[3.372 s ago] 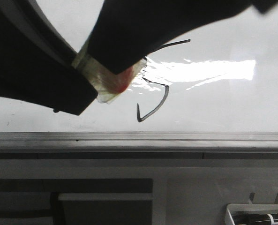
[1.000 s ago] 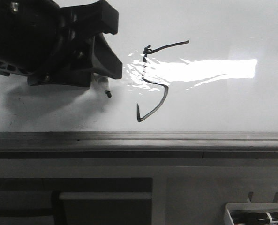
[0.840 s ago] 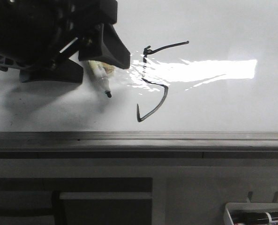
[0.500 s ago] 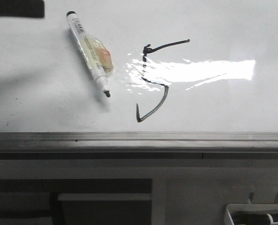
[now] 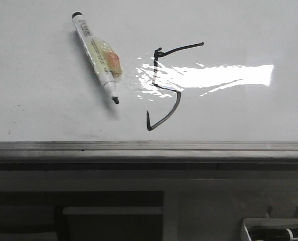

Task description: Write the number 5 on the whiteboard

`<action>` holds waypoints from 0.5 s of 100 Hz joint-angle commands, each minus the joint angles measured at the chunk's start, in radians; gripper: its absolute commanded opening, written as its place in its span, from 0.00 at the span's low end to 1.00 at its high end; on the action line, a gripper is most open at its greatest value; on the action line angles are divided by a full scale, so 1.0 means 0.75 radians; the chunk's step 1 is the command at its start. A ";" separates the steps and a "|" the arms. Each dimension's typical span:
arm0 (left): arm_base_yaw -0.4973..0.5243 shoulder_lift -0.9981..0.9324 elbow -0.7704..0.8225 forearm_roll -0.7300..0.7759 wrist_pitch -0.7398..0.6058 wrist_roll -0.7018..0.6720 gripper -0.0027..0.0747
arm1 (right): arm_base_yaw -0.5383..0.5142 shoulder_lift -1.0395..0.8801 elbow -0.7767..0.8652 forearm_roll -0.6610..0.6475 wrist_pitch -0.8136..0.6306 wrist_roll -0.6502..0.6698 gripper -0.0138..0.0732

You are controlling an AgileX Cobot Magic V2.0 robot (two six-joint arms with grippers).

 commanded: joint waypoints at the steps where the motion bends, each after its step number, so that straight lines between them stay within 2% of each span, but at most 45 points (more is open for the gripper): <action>1: -0.009 -0.001 -0.016 0.002 -0.058 0.001 0.01 | -0.006 -0.001 -0.025 -0.069 -0.061 0.000 0.10; 50: -0.009 0.002 0.005 0.002 -0.068 0.001 0.01 | -0.006 -0.003 -0.025 -0.069 -0.061 0.000 0.10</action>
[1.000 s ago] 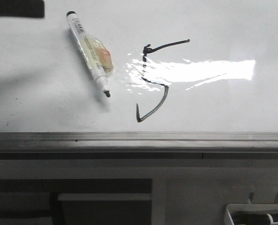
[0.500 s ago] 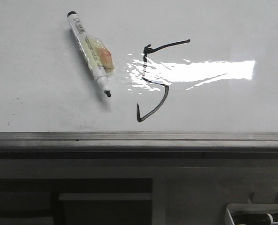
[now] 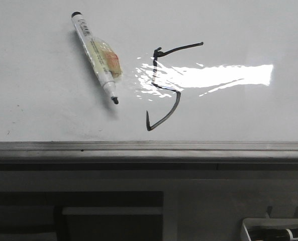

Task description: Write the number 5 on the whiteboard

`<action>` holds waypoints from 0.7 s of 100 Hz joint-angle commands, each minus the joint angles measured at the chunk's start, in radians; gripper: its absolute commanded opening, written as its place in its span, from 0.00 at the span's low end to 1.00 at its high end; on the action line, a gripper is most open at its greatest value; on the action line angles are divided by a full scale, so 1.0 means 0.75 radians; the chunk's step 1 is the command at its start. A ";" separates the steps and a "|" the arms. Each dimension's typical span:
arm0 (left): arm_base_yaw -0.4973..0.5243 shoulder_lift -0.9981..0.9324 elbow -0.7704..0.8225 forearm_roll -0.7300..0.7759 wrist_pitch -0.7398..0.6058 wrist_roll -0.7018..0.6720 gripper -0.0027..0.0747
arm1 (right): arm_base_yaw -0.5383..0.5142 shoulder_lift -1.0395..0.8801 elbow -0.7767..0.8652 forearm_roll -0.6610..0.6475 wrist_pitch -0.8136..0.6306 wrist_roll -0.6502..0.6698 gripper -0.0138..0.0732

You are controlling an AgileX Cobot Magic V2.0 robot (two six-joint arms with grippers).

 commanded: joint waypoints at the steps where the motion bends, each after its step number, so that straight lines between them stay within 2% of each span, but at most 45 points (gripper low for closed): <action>1: -0.009 0.004 -0.025 -0.001 -0.077 0.001 0.01 | -0.006 0.020 -0.028 -0.066 -0.072 0.000 0.10; 7: -0.004 0.001 -0.020 0.039 -0.124 0.001 0.01 | -0.006 0.020 -0.028 -0.066 -0.072 0.000 0.10; 18: 0.042 -0.001 0.037 0.382 -0.241 -0.041 0.01 | -0.006 0.020 -0.028 -0.066 -0.072 0.000 0.10; 24: 0.094 -0.001 0.090 0.556 -0.347 -0.120 0.01 | -0.006 0.020 -0.028 -0.066 -0.072 0.000 0.10; 32: 0.183 -0.001 0.174 0.674 -0.461 -0.200 0.01 | -0.006 0.020 -0.028 -0.066 -0.072 0.000 0.10; 48: 0.367 -0.001 0.295 0.974 -0.487 -0.504 0.01 | -0.006 0.020 -0.028 -0.066 -0.072 0.000 0.10; 61: 0.467 -0.020 0.387 1.022 -0.487 -0.706 0.01 | -0.006 0.020 -0.028 -0.066 -0.072 0.000 0.10; 70: 0.491 -0.085 0.433 1.067 -0.485 -0.741 0.01 | -0.006 0.020 -0.028 -0.066 -0.072 0.000 0.10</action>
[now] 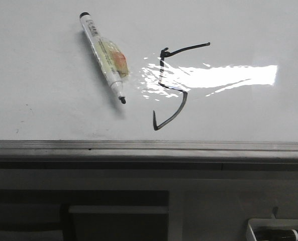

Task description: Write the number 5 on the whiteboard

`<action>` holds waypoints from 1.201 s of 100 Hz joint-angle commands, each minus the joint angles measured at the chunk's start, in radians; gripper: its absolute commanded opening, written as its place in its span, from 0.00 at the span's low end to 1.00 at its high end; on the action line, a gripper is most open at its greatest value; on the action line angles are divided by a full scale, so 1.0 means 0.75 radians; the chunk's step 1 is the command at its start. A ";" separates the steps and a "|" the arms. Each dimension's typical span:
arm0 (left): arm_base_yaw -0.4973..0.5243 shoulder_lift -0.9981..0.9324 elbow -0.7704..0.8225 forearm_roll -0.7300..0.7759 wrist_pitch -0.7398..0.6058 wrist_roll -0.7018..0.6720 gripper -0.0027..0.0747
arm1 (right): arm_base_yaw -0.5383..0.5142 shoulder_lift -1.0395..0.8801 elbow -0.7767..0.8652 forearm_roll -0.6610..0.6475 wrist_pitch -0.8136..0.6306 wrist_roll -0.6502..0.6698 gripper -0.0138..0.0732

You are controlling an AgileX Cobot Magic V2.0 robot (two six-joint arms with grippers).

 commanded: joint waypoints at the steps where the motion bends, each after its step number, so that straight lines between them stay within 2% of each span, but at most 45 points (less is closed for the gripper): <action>1: 0.029 -0.060 0.011 0.047 -0.111 -0.081 0.01 | -0.006 0.020 -0.028 -0.066 -0.074 0.000 0.10; 10: 0.067 -0.162 0.055 0.020 -0.095 -0.081 0.01 | -0.006 0.020 -0.028 -0.066 -0.074 0.000 0.10; 28: 0.201 -0.402 0.053 0.015 0.173 -0.081 0.01 | -0.006 0.020 -0.028 -0.066 -0.074 0.000 0.10; 38: 0.277 -0.520 0.053 0.009 0.382 -0.083 0.01 | -0.006 0.020 -0.028 -0.066 -0.074 0.000 0.10; 58: 0.363 -0.637 0.053 -0.016 0.700 -0.083 0.01 | -0.006 0.020 -0.028 -0.066 -0.074 0.000 0.10; 76: 0.381 -0.638 0.053 -0.106 0.712 -0.083 0.01 | -0.006 0.020 -0.028 -0.066 -0.074 0.000 0.10; 120: 0.381 -0.638 0.053 -0.106 0.712 -0.083 0.01 | -0.006 0.020 -0.028 -0.066 -0.074 0.000 0.10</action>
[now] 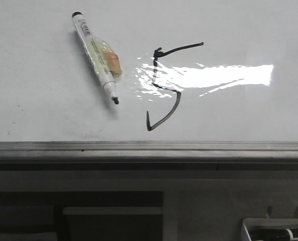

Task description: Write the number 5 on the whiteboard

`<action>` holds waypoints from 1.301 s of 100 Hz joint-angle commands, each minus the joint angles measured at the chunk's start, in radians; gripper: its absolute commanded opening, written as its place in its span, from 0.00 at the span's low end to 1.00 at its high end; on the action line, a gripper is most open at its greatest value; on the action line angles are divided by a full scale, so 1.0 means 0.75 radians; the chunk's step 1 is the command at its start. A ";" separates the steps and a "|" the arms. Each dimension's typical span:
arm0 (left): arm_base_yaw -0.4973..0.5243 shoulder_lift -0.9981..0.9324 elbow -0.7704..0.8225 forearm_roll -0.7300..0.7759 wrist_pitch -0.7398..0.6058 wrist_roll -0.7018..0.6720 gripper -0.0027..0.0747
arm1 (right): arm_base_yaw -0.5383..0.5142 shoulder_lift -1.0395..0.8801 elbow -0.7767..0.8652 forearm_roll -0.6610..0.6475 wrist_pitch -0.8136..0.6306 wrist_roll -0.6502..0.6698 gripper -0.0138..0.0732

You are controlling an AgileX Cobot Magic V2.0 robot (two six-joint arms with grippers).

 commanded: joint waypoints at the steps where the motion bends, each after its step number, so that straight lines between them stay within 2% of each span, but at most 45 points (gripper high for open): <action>1: 0.004 -0.033 0.022 -0.017 -0.081 -0.010 0.01 | -0.006 0.020 -0.028 -0.066 -0.075 0.000 0.10; 45: 0.004 -0.033 0.022 -0.017 -0.081 -0.010 0.01 | -0.006 0.020 -0.028 -0.066 -0.075 0.000 0.10; 50: 0.004 -0.033 0.022 -0.017 -0.081 -0.010 0.01 | -0.006 0.017 -0.028 -0.072 -0.018 0.000 0.10; 61: 0.004 -0.033 0.022 -0.017 -0.081 -0.010 0.01 | -0.006 0.015 -0.002 -0.175 0.074 0.000 0.10; 76: 0.004 -0.033 0.022 -0.017 -0.081 -0.010 0.01 | -0.006 0.015 0.090 -0.448 -0.105 0.104 0.10; 89: 0.004 -0.033 0.022 -0.017 -0.081 -0.010 0.01 | -0.051 0.027 0.146 -0.463 -0.181 0.141 0.10; 96: 0.004 -0.033 0.022 -0.017 -0.081 -0.010 0.01 | -0.129 0.058 0.178 -0.417 -0.221 0.141 0.10; 110: 0.004 -0.033 0.022 -0.017 -0.081 -0.010 0.01 | -0.446 0.125 0.255 -0.057 -0.372 0.134 0.10; 130: 0.004 -0.033 0.022 -0.017 -0.081 -0.010 0.01 | -1.024 0.146 0.516 0.289 -0.928 0.098 0.10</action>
